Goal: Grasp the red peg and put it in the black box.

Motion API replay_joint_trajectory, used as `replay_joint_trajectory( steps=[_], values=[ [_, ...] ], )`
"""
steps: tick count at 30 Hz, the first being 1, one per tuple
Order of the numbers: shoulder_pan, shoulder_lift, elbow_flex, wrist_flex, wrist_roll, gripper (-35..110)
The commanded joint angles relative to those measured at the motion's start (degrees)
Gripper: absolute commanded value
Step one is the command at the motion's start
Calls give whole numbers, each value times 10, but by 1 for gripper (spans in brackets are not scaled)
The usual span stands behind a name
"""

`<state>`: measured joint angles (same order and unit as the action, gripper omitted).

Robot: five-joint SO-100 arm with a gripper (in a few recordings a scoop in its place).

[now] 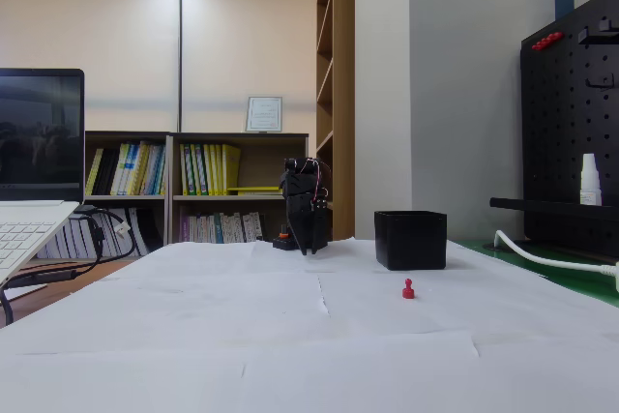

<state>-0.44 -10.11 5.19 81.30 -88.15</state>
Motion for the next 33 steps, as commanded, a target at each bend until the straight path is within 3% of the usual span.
replay_joint_trajectory(
  steps=[1, 21, 28, 31, 33],
  values=[
    [4, -6, 8, 47, 1, 1],
    [6, -6, 8, 47, 1, 1],
    [28, -4, 8, 37, 45, 6],
    [52, 56, 9, 10, -47, 6],
    [88, 130, 33, -45, -192, 6]
  ],
)
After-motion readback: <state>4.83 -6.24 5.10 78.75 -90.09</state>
